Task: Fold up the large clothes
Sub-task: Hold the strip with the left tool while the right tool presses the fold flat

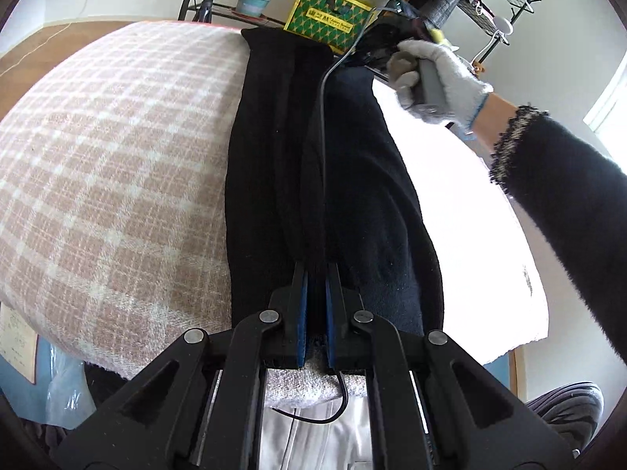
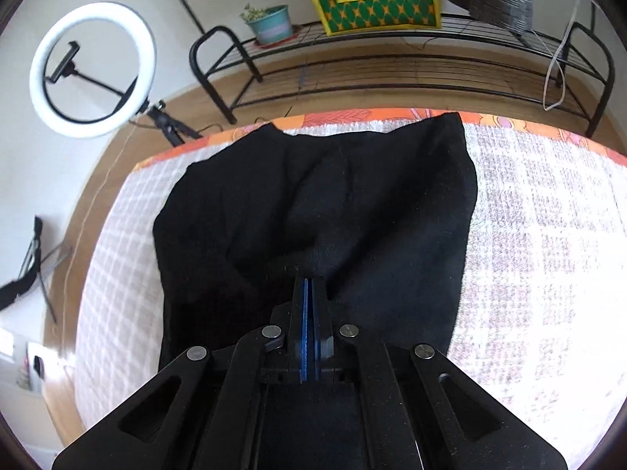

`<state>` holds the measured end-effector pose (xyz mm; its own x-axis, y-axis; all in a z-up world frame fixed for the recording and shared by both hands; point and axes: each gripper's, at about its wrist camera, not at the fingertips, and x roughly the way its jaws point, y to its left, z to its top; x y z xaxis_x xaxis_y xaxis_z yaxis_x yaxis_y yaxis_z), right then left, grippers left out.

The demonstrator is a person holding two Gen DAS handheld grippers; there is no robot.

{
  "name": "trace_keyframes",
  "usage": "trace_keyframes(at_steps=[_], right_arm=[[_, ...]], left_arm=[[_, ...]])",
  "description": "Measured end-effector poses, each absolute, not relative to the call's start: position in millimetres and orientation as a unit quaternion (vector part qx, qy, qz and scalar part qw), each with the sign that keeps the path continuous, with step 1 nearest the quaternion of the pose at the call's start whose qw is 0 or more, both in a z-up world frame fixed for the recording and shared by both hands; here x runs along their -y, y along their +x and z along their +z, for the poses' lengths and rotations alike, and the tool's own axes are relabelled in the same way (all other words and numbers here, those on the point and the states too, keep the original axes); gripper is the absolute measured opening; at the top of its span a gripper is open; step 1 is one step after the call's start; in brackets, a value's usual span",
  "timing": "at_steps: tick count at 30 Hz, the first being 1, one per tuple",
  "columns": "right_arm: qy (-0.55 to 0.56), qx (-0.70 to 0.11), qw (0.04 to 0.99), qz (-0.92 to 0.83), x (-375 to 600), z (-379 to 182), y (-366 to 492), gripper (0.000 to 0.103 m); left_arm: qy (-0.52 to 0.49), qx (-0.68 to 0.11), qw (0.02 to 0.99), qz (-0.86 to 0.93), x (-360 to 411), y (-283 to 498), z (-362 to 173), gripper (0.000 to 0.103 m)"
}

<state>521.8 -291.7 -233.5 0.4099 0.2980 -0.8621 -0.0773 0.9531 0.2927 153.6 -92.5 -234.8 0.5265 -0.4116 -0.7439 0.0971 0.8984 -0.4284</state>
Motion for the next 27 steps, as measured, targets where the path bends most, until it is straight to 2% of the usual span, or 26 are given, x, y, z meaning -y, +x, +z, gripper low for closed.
trace_keyframes(at_steps=[3,4,6,7,9,12,13,14,15,16,18,22,24,27], right_arm=[[0.064,-0.514,0.846,0.124,289,-209,515,0.007],[0.064,-0.502,0.851,0.140,289,-201,512,0.012],[0.070,-0.480,0.858,0.165,281,-189,511,0.039],[0.069,-0.468,0.864,0.173,273,-186,511,0.064],[0.055,-0.456,0.868,0.189,251,-186,515,0.067],[0.019,-0.481,0.848,0.220,201,-207,531,0.067],[0.003,-0.489,0.844,0.221,190,-214,534,0.063],[-0.018,-0.498,0.839,0.221,177,-223,537,0.051],[-0.034,-0.505,0.835,0.217,169,-230,540,0.033],[-0.049,-0.522,0.827,0.205,162,-239,543,0.006],[-0.035,-0.524,0.830,0.189,167,-237,541,0.003],[0.101,-0.474,0.857,0.176,237,-209,539,0.003],[0.125,-0.489,0.854,0.129,268,-227,543,0.003],[0.099,-0.513,0.846,0.104,274,-256,543,0.003]], left_arm=[[-0.167,-0.464,0.857,-0.148,98,155,-237,0.005],[-0.166,-0.464,0.858,-0.148,99,155,-237,0.005],[-0.164,-0.464,0.858,-0.148,97,154,-240,0.005],[-0.164,-0.465,0.857,-0.148,98,155,-241,0.005],[-0.163,-0.465,0.858,-0.146,97,155,-242,0.005],[-0.161,-0.466,0.858,-0.143,96,156,-244,0.005],[-0.163,-0.467,0.857,-0.141,95,157,-245,0.005],[-0.163,-0.468,0.857,-0.142,94,157,-245,0.005],[-0.163,-0.468,0.857,-0.142,93,157,-245,0.005],[-0.161,-0.467,0.858,-0.142,93,156,-245,0.005],[-0.150,-0.461,0.863,-0.142,94,154,-242,0.005],[-0.142,-0.458,0.865,-0.148,94,150,-242,0.005],[-0.141,-0.461,0.863,-0.150,96,149,-243,0.005],[-0.134,-0.466,0.861,-0.152,99,148,-245,0.005]])
